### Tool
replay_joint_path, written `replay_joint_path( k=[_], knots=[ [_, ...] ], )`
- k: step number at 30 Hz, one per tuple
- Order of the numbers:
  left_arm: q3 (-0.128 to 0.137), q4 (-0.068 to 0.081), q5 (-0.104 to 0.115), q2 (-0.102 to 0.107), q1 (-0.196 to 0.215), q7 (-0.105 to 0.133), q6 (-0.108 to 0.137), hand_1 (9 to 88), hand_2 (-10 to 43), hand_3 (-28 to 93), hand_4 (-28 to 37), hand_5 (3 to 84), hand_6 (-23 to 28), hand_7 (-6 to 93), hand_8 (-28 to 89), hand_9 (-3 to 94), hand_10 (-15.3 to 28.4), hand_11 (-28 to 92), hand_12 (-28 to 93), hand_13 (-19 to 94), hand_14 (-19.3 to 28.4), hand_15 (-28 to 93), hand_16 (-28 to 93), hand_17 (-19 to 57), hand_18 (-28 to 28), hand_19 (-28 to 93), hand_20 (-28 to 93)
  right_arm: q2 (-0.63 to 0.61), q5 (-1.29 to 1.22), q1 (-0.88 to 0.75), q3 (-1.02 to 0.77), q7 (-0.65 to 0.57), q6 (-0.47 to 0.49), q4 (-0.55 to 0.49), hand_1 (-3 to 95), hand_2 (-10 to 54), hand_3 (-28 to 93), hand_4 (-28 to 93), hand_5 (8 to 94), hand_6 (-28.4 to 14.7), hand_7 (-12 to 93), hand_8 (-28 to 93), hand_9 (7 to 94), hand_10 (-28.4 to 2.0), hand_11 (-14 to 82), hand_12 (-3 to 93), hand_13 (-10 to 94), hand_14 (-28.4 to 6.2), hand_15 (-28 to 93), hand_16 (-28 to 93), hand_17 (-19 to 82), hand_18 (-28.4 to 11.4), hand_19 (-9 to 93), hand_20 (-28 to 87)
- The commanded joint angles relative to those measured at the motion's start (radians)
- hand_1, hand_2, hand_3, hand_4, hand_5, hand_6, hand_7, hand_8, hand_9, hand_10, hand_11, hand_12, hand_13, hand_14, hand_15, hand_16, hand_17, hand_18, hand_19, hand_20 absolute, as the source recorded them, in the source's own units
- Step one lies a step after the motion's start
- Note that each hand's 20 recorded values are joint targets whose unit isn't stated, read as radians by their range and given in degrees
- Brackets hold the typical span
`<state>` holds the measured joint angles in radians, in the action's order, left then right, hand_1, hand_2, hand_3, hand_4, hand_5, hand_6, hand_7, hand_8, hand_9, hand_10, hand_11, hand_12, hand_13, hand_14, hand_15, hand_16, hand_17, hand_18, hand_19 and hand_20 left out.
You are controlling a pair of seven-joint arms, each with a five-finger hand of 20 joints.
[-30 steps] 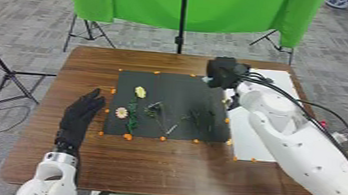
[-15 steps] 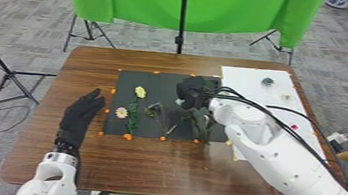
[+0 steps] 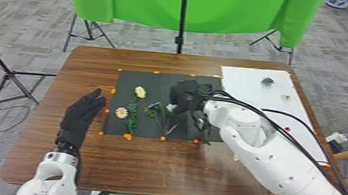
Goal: Arrange flowers
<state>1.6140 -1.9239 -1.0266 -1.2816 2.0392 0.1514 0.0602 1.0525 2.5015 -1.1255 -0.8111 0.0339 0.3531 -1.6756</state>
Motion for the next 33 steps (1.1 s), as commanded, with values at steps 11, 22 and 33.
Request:
replay_joint_path(
  k=[11,22,33],
  knots=[
    [0.000,0.006,-0.005,0.001,0.010,-0.019,-0.016,20.5,-1.5,65,-23.8,41.6,3.6,5.5,-5,43.2,11.3,9,13,31,13.8,8,1,3.7,9.7,1,15,-0.011,-0.034,-0.006,-0.079,-0.038,0.106,-0.061,35.6,-9.5,65,-19,60.6,0.4,14,-8,74.6,-13.2,16.9,21.0,86,-3.0,65,35,62,-12.1,93,62],
    [0.003,0.004,-0.007,-0.001,0.012,-0.015,-0.013,20.6,-1.4,65,-23.7,41.5,3.6,5.5,-5,43.1,11.3,9,13,31,13.7,8,1,3.6,9.7,1,15,-0.042,-0.032,-0.011,-0.302,-0.201,0.033,-0.086,28.4,-9.5,63,-15,60.6,-0.9,11,-7,72.3,-14.6,15.2,21.3,81,-7.2,64,35,56,-15.7,93,57],
    [0.002,0.004,-0.007,-0.004,0.010,-0.014,-0.010,20.7,-1.4,65,-23.9,41.5,3.7,5.4,-5,43.2,11.3,9,13,31,13.7,8,1,3.7,9.7,1,15,-0.041,0.081,-0.056,-0.533,-0.401,0.139,0.139,27.5,-9.5,61,-13,59.3,-2.6,8,-6,68.5,-17.6,12.6,21.5,79,-8.6,64,34,54,-16.5,93,55]
  ],
)
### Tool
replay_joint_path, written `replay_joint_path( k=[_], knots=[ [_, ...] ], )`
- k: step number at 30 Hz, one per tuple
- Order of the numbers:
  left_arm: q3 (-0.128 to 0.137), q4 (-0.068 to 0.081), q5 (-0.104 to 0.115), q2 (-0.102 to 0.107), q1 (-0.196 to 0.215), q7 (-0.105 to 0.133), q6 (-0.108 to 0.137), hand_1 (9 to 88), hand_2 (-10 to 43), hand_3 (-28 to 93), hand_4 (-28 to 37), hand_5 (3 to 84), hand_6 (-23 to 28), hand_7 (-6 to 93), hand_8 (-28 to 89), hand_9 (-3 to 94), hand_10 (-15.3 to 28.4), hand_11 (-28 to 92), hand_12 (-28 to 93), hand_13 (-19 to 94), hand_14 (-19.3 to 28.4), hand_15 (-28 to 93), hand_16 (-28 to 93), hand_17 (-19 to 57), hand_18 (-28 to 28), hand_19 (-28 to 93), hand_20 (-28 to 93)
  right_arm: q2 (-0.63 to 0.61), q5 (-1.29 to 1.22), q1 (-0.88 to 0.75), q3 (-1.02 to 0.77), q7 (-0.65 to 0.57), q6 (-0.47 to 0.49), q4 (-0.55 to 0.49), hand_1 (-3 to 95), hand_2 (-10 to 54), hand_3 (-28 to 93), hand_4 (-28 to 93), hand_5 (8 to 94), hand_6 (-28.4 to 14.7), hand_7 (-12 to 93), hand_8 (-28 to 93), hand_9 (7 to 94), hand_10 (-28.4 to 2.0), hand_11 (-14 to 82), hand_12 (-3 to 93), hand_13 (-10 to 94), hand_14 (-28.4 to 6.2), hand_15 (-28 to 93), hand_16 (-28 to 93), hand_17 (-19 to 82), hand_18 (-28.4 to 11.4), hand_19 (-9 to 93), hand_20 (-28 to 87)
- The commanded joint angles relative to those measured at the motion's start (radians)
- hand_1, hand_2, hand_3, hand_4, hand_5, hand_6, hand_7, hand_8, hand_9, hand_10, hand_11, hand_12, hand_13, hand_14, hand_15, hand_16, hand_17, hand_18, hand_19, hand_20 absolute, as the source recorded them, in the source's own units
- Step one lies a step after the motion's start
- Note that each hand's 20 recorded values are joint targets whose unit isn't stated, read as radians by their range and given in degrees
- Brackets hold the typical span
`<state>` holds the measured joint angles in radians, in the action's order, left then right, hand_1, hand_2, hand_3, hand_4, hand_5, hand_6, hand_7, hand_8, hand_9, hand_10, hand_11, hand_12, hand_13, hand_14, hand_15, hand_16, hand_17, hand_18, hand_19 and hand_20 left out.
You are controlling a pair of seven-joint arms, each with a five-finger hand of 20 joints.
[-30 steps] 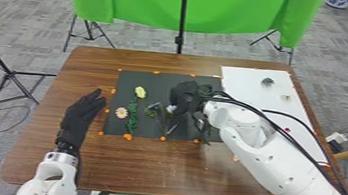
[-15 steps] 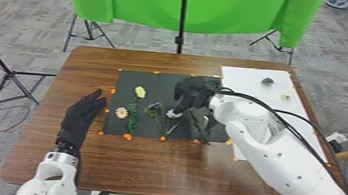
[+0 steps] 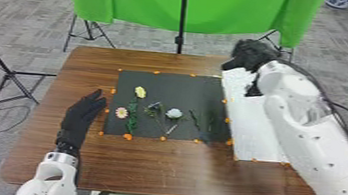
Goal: Arrange flowers
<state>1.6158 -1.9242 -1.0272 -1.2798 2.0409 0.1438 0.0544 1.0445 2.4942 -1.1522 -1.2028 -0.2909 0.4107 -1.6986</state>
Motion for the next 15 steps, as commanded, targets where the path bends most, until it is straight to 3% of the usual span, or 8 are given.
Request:
replay_joint_path(
  k=[1,15],
  knots=[
    [0.000,0.005,-0.008,-0.006,0.008,-0.006,-0.004,20.7,-1.4,65,-23.8,41.5,3.7,5.4,-5,43.2,11.3,9,13,31,13.7,8,1,3.7,9.7,1,15,-0.026,0.105,-0.036,-0.154,-0.076,0.086,0.180,27.5,-9.5,61,-13,59.3,-2.6,8,-6,68.4,-17.6,12.5,21.5,79,-8.6,64,34,54,-16.5,93,55],
    [0.002,0.002,-0.009,-0.009,0.013,-0.010,-0.013,20.6,-1.4,65,-23.8,41.6,3.7,5.4,-5,43.1,11.3,9,13,31,13.7,8,1,3.7,9.7,1,15,0.036,0.239,-0.070,-0.227,-0.054,0.078,0.342,30.2,-9.5,62,-13,59.1,-1.1,10,-6,68.8,-16.8,13.4,21.7,79,-8.1,65,33,55,-16.3,93,55]
  ],
)
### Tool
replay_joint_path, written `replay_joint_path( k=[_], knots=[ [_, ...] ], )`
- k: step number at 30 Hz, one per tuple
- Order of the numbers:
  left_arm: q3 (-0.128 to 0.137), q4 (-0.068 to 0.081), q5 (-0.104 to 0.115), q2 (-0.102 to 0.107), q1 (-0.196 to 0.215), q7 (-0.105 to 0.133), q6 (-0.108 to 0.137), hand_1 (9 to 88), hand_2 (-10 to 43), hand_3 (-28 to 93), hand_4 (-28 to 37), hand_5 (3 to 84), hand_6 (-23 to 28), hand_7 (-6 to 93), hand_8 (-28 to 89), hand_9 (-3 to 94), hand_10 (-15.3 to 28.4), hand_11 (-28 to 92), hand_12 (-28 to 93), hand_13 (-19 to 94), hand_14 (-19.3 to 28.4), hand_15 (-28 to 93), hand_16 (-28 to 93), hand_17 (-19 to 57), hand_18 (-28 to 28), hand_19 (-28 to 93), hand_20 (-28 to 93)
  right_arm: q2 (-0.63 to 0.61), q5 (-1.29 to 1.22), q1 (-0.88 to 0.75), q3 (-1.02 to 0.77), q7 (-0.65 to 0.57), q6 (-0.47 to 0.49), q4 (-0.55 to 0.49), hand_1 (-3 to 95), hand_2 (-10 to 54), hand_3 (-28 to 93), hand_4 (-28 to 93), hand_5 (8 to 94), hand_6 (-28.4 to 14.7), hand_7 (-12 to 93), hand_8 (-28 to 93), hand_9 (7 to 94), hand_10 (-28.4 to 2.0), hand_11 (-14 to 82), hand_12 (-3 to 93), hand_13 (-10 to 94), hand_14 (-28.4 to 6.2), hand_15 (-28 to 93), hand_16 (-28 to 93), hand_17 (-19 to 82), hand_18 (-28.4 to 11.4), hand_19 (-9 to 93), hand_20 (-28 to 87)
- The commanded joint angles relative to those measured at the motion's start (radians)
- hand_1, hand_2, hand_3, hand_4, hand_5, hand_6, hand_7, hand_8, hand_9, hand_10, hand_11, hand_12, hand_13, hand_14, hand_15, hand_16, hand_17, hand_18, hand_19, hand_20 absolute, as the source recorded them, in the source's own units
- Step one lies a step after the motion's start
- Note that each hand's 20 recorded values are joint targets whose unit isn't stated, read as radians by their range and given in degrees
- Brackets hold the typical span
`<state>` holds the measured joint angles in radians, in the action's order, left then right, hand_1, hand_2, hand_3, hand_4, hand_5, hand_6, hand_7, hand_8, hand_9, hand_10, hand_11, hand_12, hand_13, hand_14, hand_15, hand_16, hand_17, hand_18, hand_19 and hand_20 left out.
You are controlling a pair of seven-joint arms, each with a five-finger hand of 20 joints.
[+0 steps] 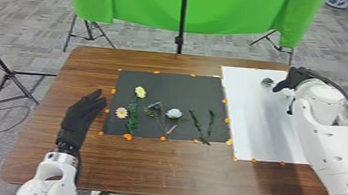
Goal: Arrange flowers
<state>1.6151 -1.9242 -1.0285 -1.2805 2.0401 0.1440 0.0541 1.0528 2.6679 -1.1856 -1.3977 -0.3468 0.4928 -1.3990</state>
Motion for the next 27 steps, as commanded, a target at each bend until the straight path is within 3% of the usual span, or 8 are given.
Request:
replay_joint_path(
  k=[1,4,7,10,14,18,22,27],
  knots=[
    [0.003,0.002,-0.008,-0.009,0.013,-0.011,-0.012,20.5,-1.5,65,-23.7,41.6,3.6,5.4,-5,43.1,11.3,9,13,31,13.8,8,1,3.7,9.7,1,15,0.028,0.070,-0.043,-0.036,0.005,-0.005,0.046,31.1,-9.5,63,-13,59.2,-0.9,10,-6,69.1,-16.6,13.7,21.6,80,-7.7,65,33,55,-16.1,93,55],
    [0.005,0.001,-0.006,-0.009,0.016,-0.011,-0.009,20.5,-1.4,65,-23.8,41.6,3.6,5.4,-5,43.1,11.3,9,13,31,13.8,8,1,3.7,9.7,1,15,0.032,0.077,-0.067,-0.041,0.010,-0.057,0.058,34.4,-9.5,63,-14,60.0,-0.5,11,-7,70.2,-16.3,14.3,21.5,80,-7.1,65,33,56,-15.7,93,55],
    [0.004,0.003,-0.005,-0.010,0.014,-0.011,-0.009,20.5,-1.4,65,-23.7,41.5,3.6,5.4,-5,43.1,11.3,9,13,31,13.8,8,1,3.7,9.7,1,15,0.033,0.089,-0.085,-0.036,0.022,-0.176,0.081,44.6,-9.5,64,-17,64.3,0.7,15,-6,74.3,-14.2,16.3,20.9,83,-5.2,65,33,59,-13.9,93,57],
    [0.002,0.004,-0.007,-0.010,0.010,-0.012,-0.012,20.5,-1.4,65,-23.7,41.6,3.6,5.4,-5,43.1,11.3,9,13,31,13.8,8,1,3.7,9.7,1,15,0.032,0.082,-0.093,-0.030,0.025,-0.285,0.102,59.1,-9.5,55,-17,75.5,0.7,17,8,84.9,-11.2,8.3,31.9,87,-3.0,64,33,63,-12.5,93,58],
    [0.003,0.002,-0.009,-0.008,0.012,-0.010,-0.013,20.5,-1.4,65,-23.6,41.5,3.6,5.4,-5,43.2,11.3,9,13,31,13.8,8,1,3.7,9.7,1,15,0.008,0.062,-0.094,-0.013,0.023,-0.360,0.076,62.9,-9.5,54,-18,81.2,1.2,19,9,90.5,-10.3,7.4,33.6,90,-2.2,63,33,65,-12.0,93,59],
    [0.007,-0.001,-0.006,-0.003,0.018,-0.012,-0.014,20.5,-1.4,65,-23.6,41.5,3.6,5.4,-5,43.2,11.2,9,13,31,13.8,8,1,3.6,9.7,1,15,-0.049,-0.041,-0.086,0.053,0.028,-0.428,-0.038,63.4,-9.5,54,-18,82.1,0.8,19,9,91.4,-10.2,7.3,34.0,91,-2.0,63,34,66,-11.7,93,59],
    [0.002,0.003,-0.008,-0.003,0.012,-0.017,-0.020,20.6,-1.4,65,-23.7,41.6,3.6,5.4,-5,43.2,11.3,9,13,31,13.7,8,1,3.6,9.7,1,15,-0.095,-0.129,-0.068,0.152,0.077,-0.443,-0.163,63.3,-9.5,54,-18,82.3,0.9,19,9,91.7,-10.2,7.2,34.5,91,-1.7,63,34,66,-11.5,93,59],
    [0.001,0.005,-0.013,-0.002,0.005,-0.021,-0.035,20.6,-1.3,65,-23.7,41.6,3.6,5.5,-5,43.2,11.3,9,13,31,13.8,8,1,3.7,9.7,1,15,-0.105,-0.164,-0.047,0.252,0.210,-0.354,-0.231,62.8,-9.5,54,-18,82.1,1.9,19,9,91.3,-9.9,6.5,35.2,91,-1.6,63,34,66,-11.4,93,60]
  ],
)
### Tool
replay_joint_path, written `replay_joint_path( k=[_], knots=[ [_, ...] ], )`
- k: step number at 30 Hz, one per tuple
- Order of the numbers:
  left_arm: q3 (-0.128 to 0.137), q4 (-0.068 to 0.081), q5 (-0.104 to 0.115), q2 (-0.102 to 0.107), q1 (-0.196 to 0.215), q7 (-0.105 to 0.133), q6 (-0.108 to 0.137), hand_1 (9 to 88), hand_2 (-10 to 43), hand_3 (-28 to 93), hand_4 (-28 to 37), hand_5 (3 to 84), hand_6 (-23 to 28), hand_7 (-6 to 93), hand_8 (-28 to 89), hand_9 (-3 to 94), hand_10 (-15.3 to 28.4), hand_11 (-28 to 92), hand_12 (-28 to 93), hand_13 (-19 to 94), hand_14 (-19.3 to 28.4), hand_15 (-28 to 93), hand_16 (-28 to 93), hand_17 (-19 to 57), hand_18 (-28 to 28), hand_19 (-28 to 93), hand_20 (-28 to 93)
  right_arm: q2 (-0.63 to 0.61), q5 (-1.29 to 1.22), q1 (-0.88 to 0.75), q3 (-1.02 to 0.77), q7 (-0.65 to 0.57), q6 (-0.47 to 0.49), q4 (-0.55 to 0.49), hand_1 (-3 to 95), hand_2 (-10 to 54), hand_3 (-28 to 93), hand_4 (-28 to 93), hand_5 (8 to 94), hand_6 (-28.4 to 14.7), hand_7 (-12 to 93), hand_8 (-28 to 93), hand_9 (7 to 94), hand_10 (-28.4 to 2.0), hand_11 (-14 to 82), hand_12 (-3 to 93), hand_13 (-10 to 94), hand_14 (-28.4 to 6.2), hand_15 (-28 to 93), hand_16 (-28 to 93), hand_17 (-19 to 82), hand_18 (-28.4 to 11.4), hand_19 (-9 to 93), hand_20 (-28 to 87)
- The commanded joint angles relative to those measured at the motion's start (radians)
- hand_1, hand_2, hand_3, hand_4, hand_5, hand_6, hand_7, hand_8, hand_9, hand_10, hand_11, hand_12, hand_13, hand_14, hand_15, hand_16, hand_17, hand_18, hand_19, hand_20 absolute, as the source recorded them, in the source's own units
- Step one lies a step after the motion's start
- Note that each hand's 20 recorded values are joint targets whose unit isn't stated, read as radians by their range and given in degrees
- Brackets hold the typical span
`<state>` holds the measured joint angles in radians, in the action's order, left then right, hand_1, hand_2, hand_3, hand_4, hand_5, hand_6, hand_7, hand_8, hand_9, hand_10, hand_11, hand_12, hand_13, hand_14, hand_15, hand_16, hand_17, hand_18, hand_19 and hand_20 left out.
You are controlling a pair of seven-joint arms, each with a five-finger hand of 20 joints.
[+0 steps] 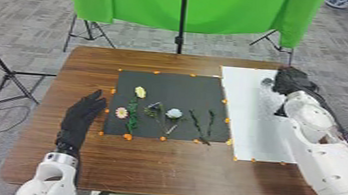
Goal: Arrange flowers
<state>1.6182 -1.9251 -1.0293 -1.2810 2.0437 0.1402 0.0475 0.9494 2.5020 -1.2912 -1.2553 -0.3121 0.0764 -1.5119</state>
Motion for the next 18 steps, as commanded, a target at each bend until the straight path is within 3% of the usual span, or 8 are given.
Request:
replay_joint_path(
  k=[1,10,18],
  knots=[
    [-0.001,0.004,-0.013,0.000,0.003,-0.018,-0.027,20.6,-1.3,65,-23.7,41.6,3.6,5.4,-5,43.2,11.3,9,13,31,13.8,8,1,3.7,9.7,1,15,-0.001,0.011,0.066,0.138,0.183,0.068,-0.115,62.6,-9.5,55,-18,82.0,2.0,19,9,91.1,-9.9,6.2,35.2,90,-1.6,64,34,66,-11.3,93,60],
    [0.004,0.004,-0.009,0.002,0.006,-0.022,-0.026,20.7,-1.3,65,-23.6,41.6,3.7,5.4,-5,43.2,11.3,9,13,31,13.8,8,1,3.6,9.7,1,15,0.049,0.052,0.098,0.245,0.300,0.121,-0.032,61.4,-9.5,55,-19,80.3,2.7,20,8,89.5,-9.6,6.1,35.3,89,-1.6,65,35,65,-11.3,93,62],
    [0.006,0.004,-0.009,-0.003,0.009,-0.017,-0.024,20.6,-1.4,65,-23.5,41.6,3.7,5.3,-5,43.2,11.3,9,13,31,13.8,8,1,3.6,9.7,1,15,0.045,0.001,0.076,0.259,0.302,0.131,-0.069,60.6,-9.5,56,-19,78.9,3.0,21,7,88.4,-9.5,6.0,34.8,88,-2.0,65,35,64,-11.4,93,62]
  ],
)
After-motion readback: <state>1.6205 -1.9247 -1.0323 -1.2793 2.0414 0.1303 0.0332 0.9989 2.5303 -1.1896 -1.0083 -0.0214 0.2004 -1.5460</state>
